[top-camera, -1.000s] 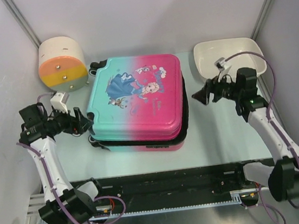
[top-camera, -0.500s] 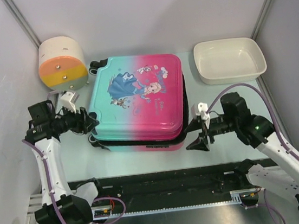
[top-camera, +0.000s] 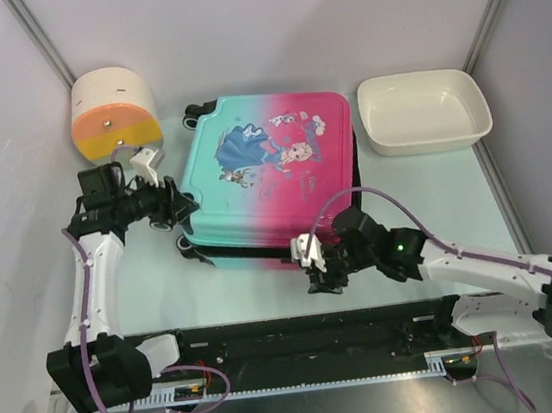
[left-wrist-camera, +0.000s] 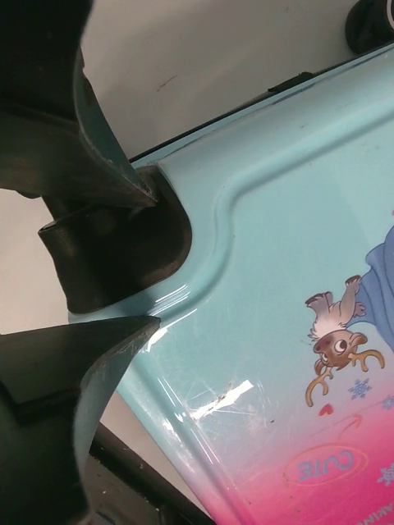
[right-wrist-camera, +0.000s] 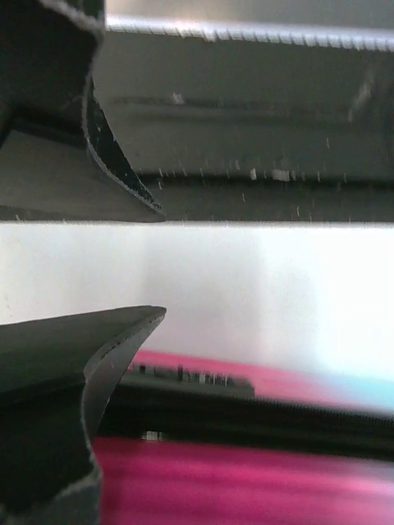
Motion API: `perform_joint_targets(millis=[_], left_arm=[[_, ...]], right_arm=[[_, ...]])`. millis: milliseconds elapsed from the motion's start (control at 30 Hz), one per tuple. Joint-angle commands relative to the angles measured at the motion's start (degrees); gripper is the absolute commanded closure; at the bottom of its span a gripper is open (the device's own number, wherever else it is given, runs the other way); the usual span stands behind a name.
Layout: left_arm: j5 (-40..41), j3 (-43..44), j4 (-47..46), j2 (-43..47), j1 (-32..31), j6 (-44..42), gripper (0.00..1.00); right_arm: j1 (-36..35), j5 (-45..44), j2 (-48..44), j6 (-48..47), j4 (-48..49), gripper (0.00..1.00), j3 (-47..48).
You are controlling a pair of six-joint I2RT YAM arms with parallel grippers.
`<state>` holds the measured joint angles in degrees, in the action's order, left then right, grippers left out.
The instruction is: Open, take out, and arrange the luggage
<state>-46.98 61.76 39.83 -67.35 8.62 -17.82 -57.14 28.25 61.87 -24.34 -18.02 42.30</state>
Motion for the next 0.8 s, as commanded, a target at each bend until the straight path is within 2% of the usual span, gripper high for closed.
perform_joint_targets(millis=[0,167,333,500,567,667,767], left_arm=[[0.31,-3.84,1.57,-6.74,-3.96,3.4,0.44],[0.31,-3.23,-0.1,-7.18,-3.61,5.43,0.37],[-0.83,-0.24,-0.9,-9.02,-2.47,7.54,0.32],[-4.16,4.07,-0.81,-6.57,2.97,6.84,0.1],[-5.74,6.34,1.8,-4.9,6.31,1.7,0.01],[-1.3,9.25,7.34,-3.23,7.46,-8.41,0.0],[3.01,8.21,9.55,-0.43,7.46,-15.28,0.0]], right_arm=[[4.92,-8.65,4.92,-2.38,12.56,0.52,0.41],[13.35,-10.5,11.07,-5.98,20.02,0.54,0.67],[17.32,-12.17,14.51,-8.71,24.08,0.54,2.51],[19.44,-10.5,14.95,-10.38,23.91,0.53,4.54],[19.7,-10.15,14.95,-10.03,24.87,0.53,5.24],[20.23,-10.76,16.18,-8.37,25.75,0.52,7.43],[21.81,-11.29,17.67,-5.65,25.32,0.52,9.55]])
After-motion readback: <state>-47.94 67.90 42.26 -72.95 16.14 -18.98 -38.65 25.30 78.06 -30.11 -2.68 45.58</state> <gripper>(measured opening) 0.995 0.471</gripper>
